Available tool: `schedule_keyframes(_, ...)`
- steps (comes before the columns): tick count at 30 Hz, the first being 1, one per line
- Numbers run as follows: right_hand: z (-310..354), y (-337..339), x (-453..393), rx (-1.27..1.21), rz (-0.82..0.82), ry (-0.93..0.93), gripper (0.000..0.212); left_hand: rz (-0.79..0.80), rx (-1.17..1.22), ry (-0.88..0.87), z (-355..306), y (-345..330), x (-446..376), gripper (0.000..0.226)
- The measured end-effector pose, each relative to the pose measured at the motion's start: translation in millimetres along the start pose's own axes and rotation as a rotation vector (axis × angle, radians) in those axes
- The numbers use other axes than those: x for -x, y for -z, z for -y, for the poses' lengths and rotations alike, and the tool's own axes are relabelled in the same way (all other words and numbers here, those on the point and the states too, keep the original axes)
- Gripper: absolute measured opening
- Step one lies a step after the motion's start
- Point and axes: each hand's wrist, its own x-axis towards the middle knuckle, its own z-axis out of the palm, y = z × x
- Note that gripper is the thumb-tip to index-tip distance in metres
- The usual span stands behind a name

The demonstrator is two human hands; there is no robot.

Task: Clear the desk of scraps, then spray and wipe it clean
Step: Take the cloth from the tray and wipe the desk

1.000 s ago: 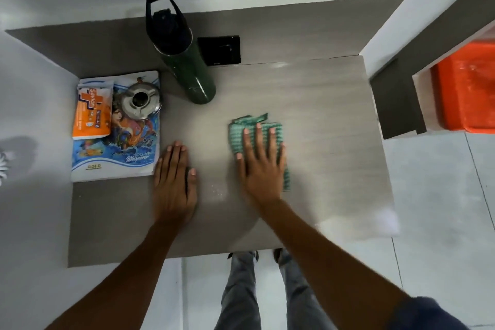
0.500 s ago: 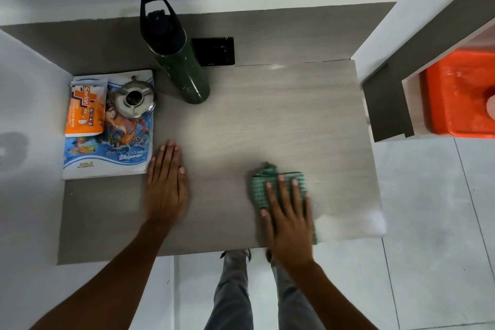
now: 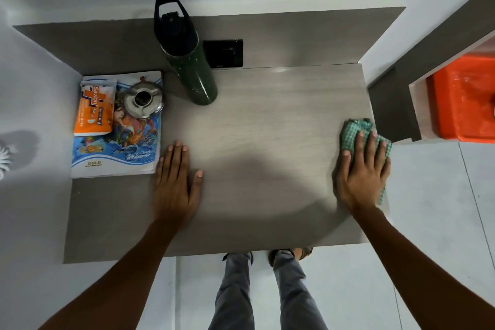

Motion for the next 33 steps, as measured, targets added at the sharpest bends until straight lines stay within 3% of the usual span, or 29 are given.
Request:
schedule_keyframes(6, 103, -26, -49, -0.026, 0.114, 0.190, 0.069, -0.010, -0.026, 0.005, 4, -7, -1, 0.075)
schedule_keyframes(11, 177, -47, -15, -0.009, 0.221, 0.442, 0.066, -0.002, -0.045, -0.010, 7, -9, -1, 0.075)
schedule_keyframes(14, 170, -58, 40, -0.027, 0.213, 0.564, 0.065, -0.017, -0.053, -0.023, 7, -8, 0, 0.076)
schedule_keyframes(17, 122, -58, 104, 0.002, 0.205, 0.642, 0.065, -0.010, -0.055, -0.038, 7, -7, 0, 0.078)
schedule_keyframes(21, 28, -35, 147, 0.056, 0.204, 0.531, 0.065, 0.026, -0.073, -0.015, 9, -9, -1, 0.080)
schedule_keyframes(25, -28, -5, 119, 0.101, 0.197, 0.290, 0.066, 0.012, -0.048, -0.020, 10, -11, -2, 0.078)
schedule_keyframes(33, 17, 8, -12, 0.013, 0.091, 0.030, 0.068, 0.021, 0.011, -0.008, 6, -7, -1, 0.078)
